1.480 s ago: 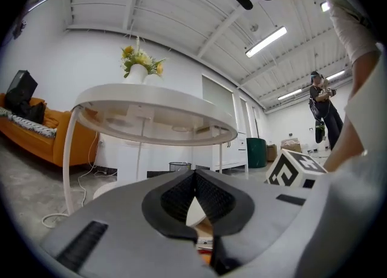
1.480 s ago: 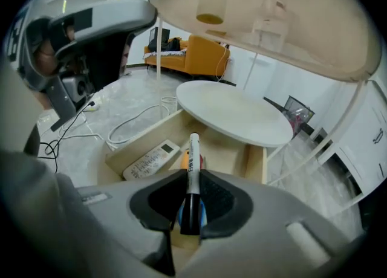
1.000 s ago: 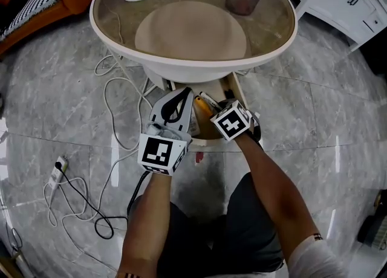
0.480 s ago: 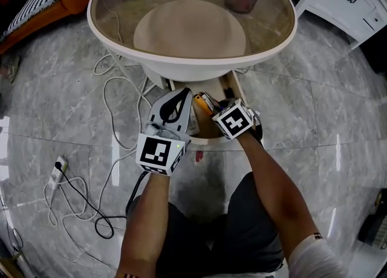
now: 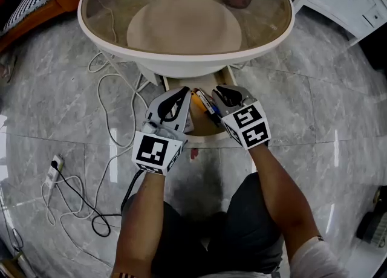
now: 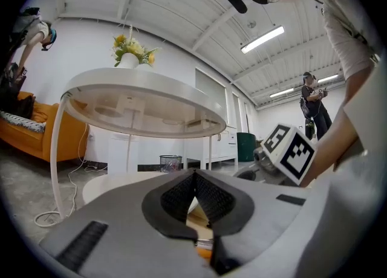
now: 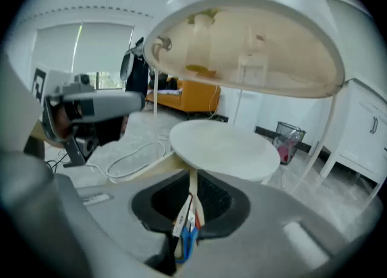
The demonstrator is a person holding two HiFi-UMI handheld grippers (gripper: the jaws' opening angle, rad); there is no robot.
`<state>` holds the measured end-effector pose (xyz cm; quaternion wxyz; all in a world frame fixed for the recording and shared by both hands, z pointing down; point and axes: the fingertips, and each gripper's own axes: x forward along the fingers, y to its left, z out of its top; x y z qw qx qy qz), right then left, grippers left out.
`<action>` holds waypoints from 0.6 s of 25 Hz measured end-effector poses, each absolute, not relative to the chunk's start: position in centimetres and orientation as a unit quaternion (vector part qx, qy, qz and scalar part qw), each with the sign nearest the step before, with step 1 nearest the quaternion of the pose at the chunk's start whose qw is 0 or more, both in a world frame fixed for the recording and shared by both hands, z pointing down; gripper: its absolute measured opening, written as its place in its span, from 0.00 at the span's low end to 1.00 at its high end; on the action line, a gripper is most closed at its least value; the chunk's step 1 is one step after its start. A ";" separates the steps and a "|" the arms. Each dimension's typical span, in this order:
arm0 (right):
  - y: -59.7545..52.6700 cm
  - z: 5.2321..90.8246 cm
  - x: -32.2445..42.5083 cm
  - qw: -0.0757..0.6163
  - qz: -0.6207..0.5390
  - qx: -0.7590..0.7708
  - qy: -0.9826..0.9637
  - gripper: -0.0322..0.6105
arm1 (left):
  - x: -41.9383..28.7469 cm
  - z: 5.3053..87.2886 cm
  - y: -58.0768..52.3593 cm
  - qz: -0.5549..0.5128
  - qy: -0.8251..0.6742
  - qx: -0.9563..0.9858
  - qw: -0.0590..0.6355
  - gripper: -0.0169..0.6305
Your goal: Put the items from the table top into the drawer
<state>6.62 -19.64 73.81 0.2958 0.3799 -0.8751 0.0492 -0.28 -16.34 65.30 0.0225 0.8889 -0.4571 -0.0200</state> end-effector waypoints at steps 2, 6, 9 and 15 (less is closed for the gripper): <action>-19.4 71.7 6.4 0.256 0.040 0.383 -0.887 0.10 | 0.1 65.5 -16.3 -0.016 -0.454 0.890 0.024 0.03; -18.4 69.0 5.9 0.204 0.034 0.371 -0.905 0.05 | 0.6 64.7 -16.1 -0.025 -0.453 0.891 0.026 0.03; -17.4 67.1 5.3 0.169 0.027 0.355 -0.919 0.05 | 0.8 63.7 -15.8 -0.026 -0.454 0.890 0.025 0.03; -14.5 63.1 4.1 0.128 0.014 0.305 -0.944 0.05 | 0.3 62.4 -13.5 -0.001 -0.438 0.899 0.014 0.03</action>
